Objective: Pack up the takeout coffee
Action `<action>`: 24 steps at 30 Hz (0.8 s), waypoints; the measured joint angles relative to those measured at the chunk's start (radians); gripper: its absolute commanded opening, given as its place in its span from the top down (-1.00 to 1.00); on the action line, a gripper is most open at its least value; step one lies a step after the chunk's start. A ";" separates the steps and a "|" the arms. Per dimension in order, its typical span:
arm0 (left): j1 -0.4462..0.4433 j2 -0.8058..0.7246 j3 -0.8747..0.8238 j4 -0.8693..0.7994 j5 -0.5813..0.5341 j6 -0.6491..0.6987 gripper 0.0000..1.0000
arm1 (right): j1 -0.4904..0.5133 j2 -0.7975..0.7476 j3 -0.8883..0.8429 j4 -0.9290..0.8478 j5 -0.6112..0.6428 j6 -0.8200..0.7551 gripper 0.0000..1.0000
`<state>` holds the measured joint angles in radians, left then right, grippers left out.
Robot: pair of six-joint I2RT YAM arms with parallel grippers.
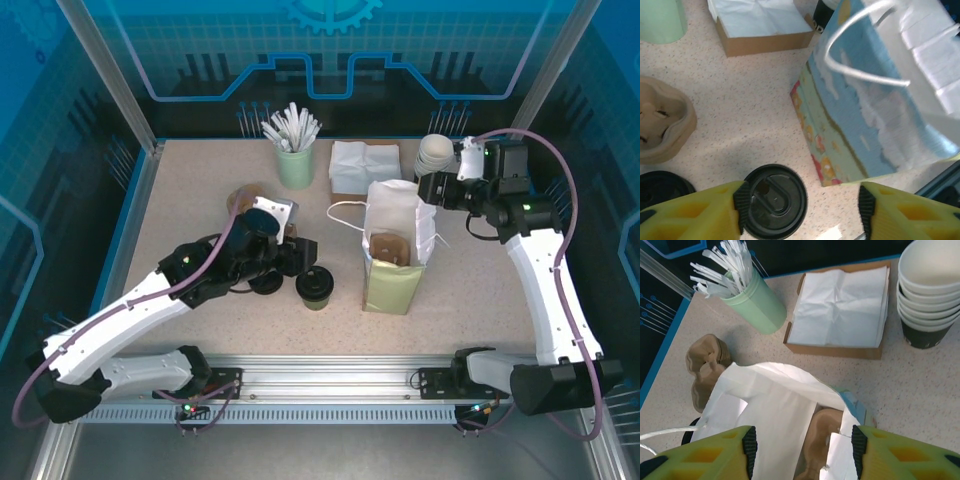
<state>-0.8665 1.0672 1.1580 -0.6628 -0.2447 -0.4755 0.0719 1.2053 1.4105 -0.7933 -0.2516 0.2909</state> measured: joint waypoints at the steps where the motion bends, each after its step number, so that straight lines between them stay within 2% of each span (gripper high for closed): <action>1: 0.000 -0.005 -0.015 -0.004 -0.002 0.002 -0.37 | -0.006 -0.001 0.003 0.000 -0.007 -0.008 -0.11; 4: 0.000 -0.008 -0.063 -0.004 -0.004 0.000 -0.50 | -0.023 -0.006 0.005 -0.001 -0.028 -0.033 -0.12; 7: 0.000 -0.008 -0.124 0.009 -0.004 -0.008 -0.78 | -0.035 -0.025 0.003 -0.002 -0.045 -0.048 -0.12; 13: -0.029 -0.006 -0.220 0.026 -0.011 -0.020 -0.81 | -0.045 -0.101 -0.053 0.000 -0.070 -0.050 -0.12; 24: -0.134 0.120 -0.226 0.093 -0.108 -0.019 -0.75 | -0.052 -0.113 -0.106 -0.007 -0.094 -0.049 -0.13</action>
<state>-1.0000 1.1873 0.9318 -0.5697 -0.3527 -0.4950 0.0196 1.0927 1.3048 -0.8001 -0.3454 0.2420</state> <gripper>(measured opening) 0.878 0.560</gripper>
